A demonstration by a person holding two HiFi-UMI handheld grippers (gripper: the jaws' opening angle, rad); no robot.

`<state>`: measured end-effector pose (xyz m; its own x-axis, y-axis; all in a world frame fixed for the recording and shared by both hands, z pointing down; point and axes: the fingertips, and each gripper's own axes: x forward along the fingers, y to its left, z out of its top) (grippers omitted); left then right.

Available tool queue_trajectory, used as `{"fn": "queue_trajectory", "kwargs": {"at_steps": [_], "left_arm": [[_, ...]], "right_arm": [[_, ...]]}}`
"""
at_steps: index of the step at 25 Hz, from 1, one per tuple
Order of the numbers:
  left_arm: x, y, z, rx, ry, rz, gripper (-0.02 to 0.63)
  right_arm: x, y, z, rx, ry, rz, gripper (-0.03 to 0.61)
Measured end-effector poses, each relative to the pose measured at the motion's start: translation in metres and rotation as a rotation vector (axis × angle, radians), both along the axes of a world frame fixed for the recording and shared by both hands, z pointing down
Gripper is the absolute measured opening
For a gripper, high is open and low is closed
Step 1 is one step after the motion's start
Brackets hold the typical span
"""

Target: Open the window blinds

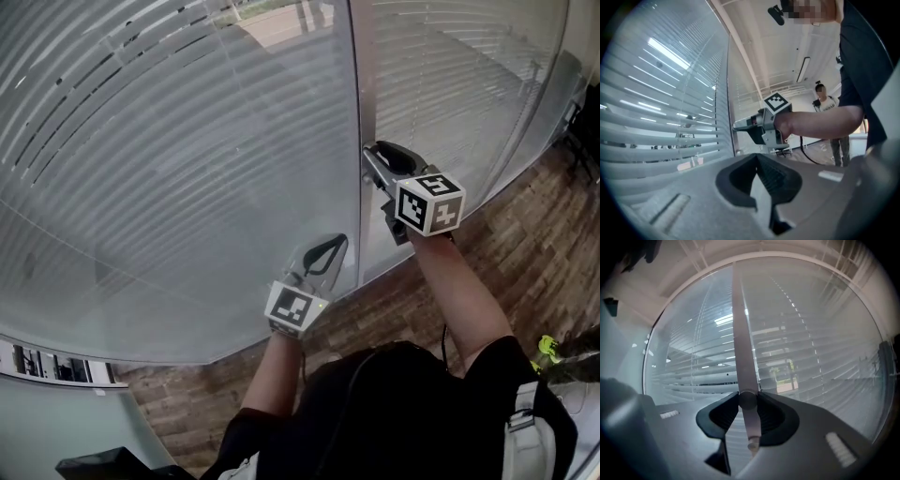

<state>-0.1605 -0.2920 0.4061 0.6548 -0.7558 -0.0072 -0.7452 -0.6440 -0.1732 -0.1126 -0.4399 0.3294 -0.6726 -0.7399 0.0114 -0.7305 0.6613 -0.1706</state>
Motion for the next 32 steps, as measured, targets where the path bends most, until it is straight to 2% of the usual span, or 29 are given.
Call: {"fn": "queue_trajectory", "kwargs": {"at_steps": [3,8,11,18,19,21,24,27,29,32], "left_arm": [[-0.002,-0.001,0.003,0.012,0.000,-0.001,0.004],[-0.002,0.000,0.002,-0.008,-0.005,-0.005,0.004],[-0.003,-0.001,0.003,0.009,-0.020,-0.007,0.005],[0.000,-0.002,0.003,0.006,0.000,0.001,0.005],[0.001,-0.002,0.002,0.004,0.002,0.002,0.003],[0.002,-0.001,0.003,-0.001,0.002,0.003,0.003],[0.001,0.000,0.006,-0.002,-0.005,0.006,0.005],[-0.001,-0.001,0.007,0.000,-0.010,0.002,0.005],[0.000,-0.001,0.005,0.011,-0.014,0.003,0.005],[0.000,-0.001,0.007,-0.002,-0.017,0.004,0.005]], "right_arm": [[0.001,-0.001,-0.001,-0.042,-0.064,0.008,0.126],[0.001,-0.001,-0.001,-0.032,-0.053,0.021,0.127],[0.000,-0.001,0.000,-0.027,-0.043,0.023,0.126],[-0.001,-0.002,-0.001,-0.019,-0.033,0.013,0.130],[0.000,-0.002,-0.001,-0.013,-0.031,0.010,0.135],[0.003,0.000,0.003,0.009,-0.001,0.009,0.189],[0.008,0.005,0.021,0.065,0.130,0.008,0.232],[0.007,0.008,0.032,0.188,0.356,0.015,0.250],[0.002,0.013,0.022,0.326,0.549,0.030,0.252],[-0.003,0.019,0.004,0.584,0.870,0.081,0.249]]}}
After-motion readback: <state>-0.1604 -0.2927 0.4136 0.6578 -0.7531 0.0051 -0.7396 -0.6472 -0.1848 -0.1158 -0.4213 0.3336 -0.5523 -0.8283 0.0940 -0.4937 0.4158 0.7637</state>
